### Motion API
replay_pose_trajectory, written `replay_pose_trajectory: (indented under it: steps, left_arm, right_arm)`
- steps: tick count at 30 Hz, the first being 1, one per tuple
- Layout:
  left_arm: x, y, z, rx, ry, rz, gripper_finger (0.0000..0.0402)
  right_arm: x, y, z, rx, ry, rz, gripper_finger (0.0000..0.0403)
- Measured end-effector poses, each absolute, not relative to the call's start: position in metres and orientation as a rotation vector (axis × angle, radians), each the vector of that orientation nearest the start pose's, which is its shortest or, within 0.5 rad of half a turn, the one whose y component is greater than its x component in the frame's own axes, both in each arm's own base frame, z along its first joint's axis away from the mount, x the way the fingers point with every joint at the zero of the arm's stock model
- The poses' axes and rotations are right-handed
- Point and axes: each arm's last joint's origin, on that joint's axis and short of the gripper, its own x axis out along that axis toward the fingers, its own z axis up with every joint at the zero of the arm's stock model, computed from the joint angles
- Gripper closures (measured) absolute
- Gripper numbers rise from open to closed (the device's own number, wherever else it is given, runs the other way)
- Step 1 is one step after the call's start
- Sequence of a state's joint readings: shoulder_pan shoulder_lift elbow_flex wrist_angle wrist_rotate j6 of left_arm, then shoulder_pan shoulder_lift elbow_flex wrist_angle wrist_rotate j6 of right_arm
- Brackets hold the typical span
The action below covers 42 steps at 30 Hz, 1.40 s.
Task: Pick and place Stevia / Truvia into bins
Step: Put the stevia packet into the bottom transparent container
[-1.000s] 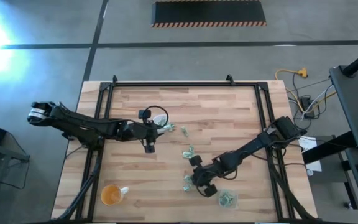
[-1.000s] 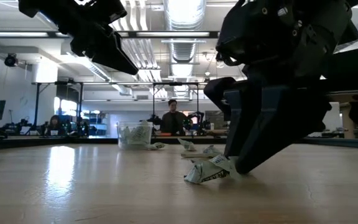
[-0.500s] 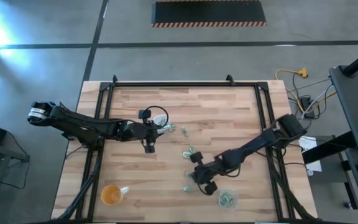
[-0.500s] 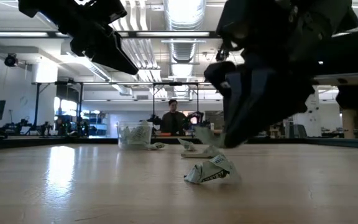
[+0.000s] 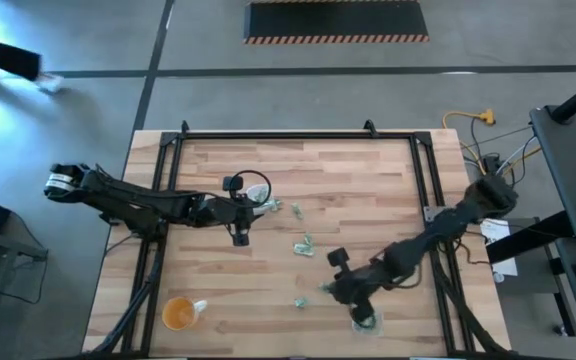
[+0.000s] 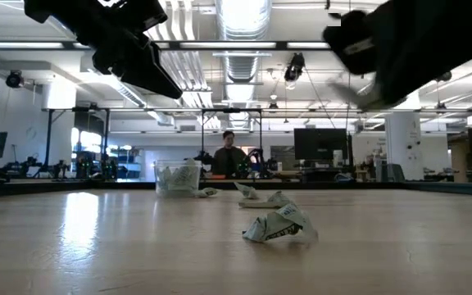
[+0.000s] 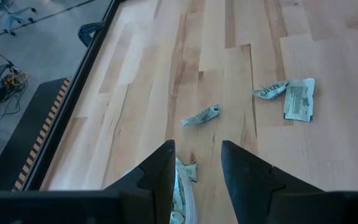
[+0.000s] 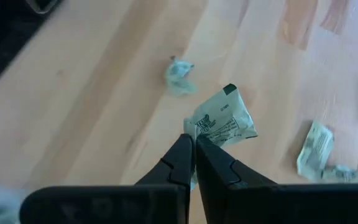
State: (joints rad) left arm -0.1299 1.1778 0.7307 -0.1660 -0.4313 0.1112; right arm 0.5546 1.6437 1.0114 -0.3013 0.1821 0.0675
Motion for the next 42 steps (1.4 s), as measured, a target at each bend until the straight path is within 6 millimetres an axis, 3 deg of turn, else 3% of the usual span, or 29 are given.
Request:
replay_pose_trajectory:
  steps: [7,19,28,42]
  left_arm:
    - [0.242,-0.019,0.242,0.277,0.607,0.259,0.0287]
    - [0.242,-0.019,0.242,0.277,0.606,0.259,0.0287]
    - [0.242,-0.019,0.241,0.277,0.607,0.259,0.0287]
    - [0.242,-0.019,0.241,0.277,0.607,0.259,0.0287]
  right_arm:
    - [0.246,0.197,0.212,-0.248,0.875,0.359,0.0394]
    - [0.208,0.235,0.21,-0.177,0.908,0.424,0.0394]
    - [0.192,0.238,0.194,-0.093,0.959,0.382,0.0394]
    - [0.188,0.233,0.175,0.005,0.965,0.362,0.0394]
